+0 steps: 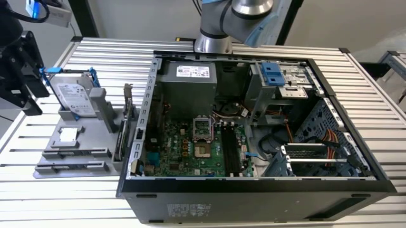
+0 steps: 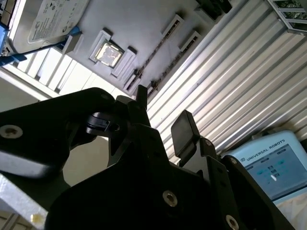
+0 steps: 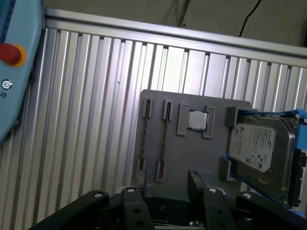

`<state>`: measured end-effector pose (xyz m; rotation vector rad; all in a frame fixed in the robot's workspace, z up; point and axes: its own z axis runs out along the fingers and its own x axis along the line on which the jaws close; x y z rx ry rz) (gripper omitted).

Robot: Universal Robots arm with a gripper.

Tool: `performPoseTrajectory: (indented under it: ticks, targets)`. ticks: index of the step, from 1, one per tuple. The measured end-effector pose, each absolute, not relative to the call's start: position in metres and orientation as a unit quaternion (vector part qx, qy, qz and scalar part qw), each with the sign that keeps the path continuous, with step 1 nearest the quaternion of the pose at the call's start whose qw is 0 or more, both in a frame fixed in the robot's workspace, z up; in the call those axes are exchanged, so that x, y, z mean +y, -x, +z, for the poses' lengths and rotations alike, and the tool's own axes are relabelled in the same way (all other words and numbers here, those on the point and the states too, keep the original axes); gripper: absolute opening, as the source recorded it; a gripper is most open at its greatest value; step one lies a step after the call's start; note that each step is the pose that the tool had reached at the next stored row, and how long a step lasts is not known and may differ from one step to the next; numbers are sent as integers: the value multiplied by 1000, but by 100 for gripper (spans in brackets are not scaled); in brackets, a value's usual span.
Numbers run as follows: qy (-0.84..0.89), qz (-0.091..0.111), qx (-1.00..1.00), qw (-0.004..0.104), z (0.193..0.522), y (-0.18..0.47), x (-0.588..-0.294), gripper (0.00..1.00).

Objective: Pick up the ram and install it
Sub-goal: 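Pick up the ram and move it above insertion slot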

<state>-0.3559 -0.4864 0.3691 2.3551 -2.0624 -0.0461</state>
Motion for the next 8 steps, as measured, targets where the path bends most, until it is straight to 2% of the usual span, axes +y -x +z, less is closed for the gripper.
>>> performPoseTrajectory:
  ticks: [8]
  targets:
    - [-752,-15,-659,6,365,356,-486,100]
